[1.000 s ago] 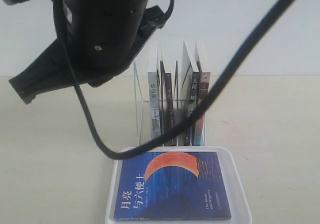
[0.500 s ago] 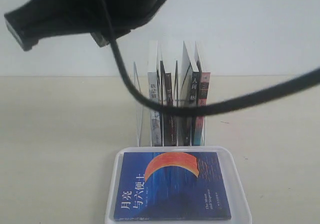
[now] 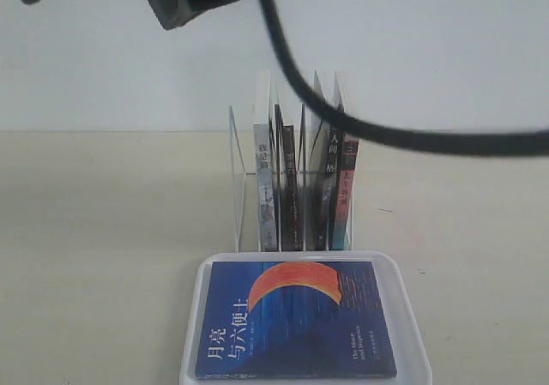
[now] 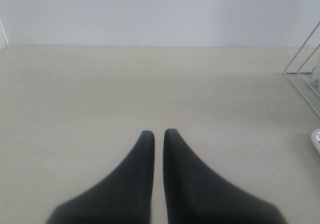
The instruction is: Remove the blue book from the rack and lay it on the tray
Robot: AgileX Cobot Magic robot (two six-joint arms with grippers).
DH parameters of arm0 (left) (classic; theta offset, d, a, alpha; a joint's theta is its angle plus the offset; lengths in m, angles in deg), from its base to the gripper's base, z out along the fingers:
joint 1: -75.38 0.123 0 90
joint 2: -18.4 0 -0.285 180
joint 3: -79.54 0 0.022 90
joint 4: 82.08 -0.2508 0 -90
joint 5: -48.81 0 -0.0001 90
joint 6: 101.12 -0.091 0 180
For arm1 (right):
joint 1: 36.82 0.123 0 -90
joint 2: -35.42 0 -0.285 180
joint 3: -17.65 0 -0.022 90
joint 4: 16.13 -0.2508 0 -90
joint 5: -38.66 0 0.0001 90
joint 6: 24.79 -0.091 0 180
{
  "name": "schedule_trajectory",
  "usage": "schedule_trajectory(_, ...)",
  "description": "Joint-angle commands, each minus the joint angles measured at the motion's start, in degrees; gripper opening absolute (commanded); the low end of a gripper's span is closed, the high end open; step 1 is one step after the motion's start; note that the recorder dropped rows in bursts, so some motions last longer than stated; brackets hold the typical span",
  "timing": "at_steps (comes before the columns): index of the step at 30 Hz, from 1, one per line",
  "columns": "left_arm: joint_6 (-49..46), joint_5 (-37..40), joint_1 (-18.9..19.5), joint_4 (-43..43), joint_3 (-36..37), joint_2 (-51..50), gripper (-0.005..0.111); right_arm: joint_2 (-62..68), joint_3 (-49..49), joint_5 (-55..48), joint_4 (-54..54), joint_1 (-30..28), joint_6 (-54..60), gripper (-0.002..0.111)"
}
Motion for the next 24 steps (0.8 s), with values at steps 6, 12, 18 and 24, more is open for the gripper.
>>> schedule_trajectory(6,-0.1,-0.4,-0.5,-0.2,0.2,0.1,0.006,-15.2,-18.6,18.3,5.4,-0.8,2.4,0.0)
schedule_trajectory(12,-0.1,-0.4,-0.5,-0.2,0.2,0.1,0.006,-20.0,-26.3,37.7,-8.5,-22.4,1.8,0.0)
schedule_trajectory(18,-0.1,-0.4,-0.5,-0.2,0.2,0.1,0.006,-24.9,-27.5,40.6,-19.8,-47.0,4.5,0.0)
schedule_trajectory(24,-0.1,-0.4,-0.5,-0.2,0.2,0.1,0.006,-44.8,-48.3,46.5,-19.8,-60.8,8.6,0.0)
